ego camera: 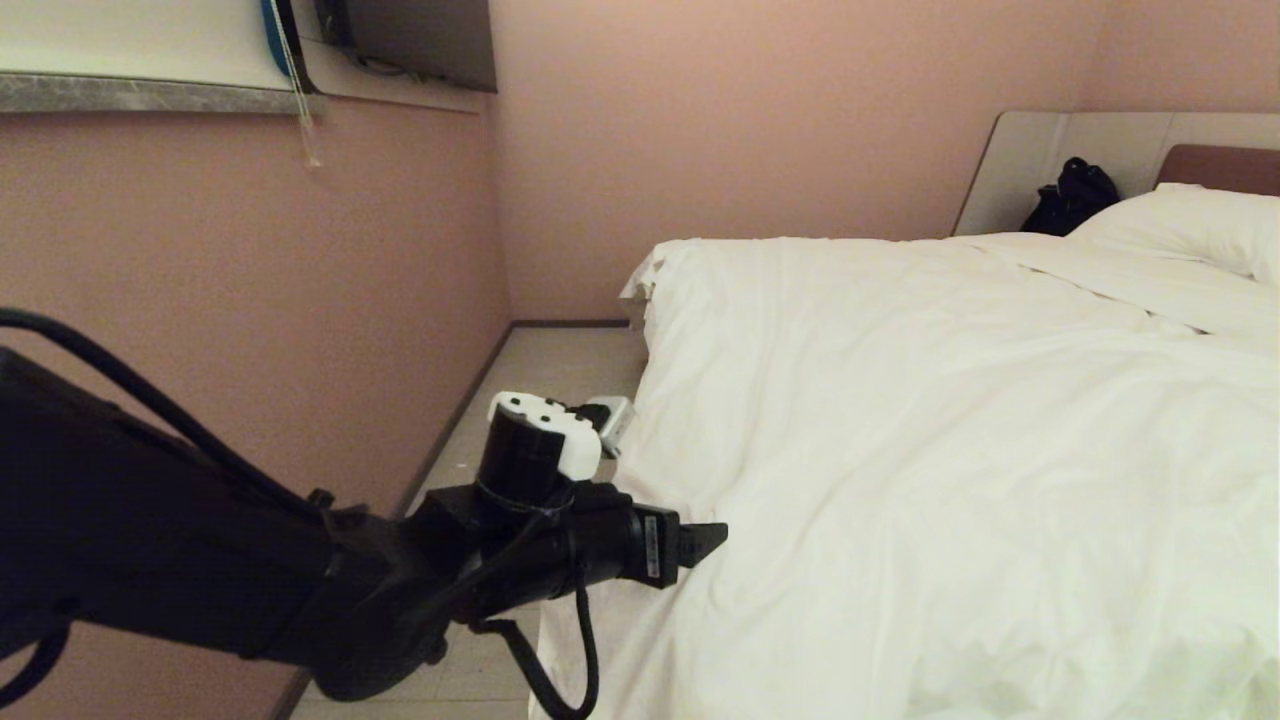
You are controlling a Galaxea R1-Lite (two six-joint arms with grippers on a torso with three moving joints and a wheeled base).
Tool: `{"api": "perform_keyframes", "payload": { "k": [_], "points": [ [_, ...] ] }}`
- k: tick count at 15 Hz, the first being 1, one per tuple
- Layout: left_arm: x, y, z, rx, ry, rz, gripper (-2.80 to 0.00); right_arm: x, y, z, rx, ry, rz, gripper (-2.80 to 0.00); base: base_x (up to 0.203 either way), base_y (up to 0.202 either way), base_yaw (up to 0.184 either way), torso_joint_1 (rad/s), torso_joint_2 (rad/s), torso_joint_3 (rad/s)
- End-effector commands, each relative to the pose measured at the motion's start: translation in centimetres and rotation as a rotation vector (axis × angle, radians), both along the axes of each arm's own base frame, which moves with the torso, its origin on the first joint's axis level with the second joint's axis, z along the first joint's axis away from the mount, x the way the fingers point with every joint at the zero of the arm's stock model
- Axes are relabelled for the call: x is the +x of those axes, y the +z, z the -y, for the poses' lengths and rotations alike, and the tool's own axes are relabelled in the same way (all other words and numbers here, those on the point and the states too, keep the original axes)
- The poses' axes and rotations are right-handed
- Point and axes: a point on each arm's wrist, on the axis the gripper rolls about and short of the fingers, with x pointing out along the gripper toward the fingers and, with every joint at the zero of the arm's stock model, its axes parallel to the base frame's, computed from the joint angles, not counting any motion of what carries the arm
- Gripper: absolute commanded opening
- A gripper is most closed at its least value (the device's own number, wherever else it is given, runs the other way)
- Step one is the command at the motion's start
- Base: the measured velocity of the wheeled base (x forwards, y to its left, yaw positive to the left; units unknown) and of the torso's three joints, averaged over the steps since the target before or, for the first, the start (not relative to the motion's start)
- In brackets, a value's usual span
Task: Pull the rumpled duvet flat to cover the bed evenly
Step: Flatten the corners of the folded blanket
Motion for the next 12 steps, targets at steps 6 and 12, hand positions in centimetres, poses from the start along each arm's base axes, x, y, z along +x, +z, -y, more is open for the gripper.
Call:
{"api": "perform_keyframes", "payload": {
  "k": [6,12],
  "points": [
    [-3.6,-0.8,-1.4,0.019,-0.034,-0.065,0.0,0.0,0.0,0.0,0.0,0.0,0.001,-2.8,0.0,0.0,0.0,0.0,0.0,0.0],
    [-4.5,-2.3,1.3,0.016,-0.09,-0.065,0.0,0.0,0.0,0.0,0.0,0.001,0.001,-2.8,0.0,0.0,0.0,0.0,0.0,0.0]
  ]
}}
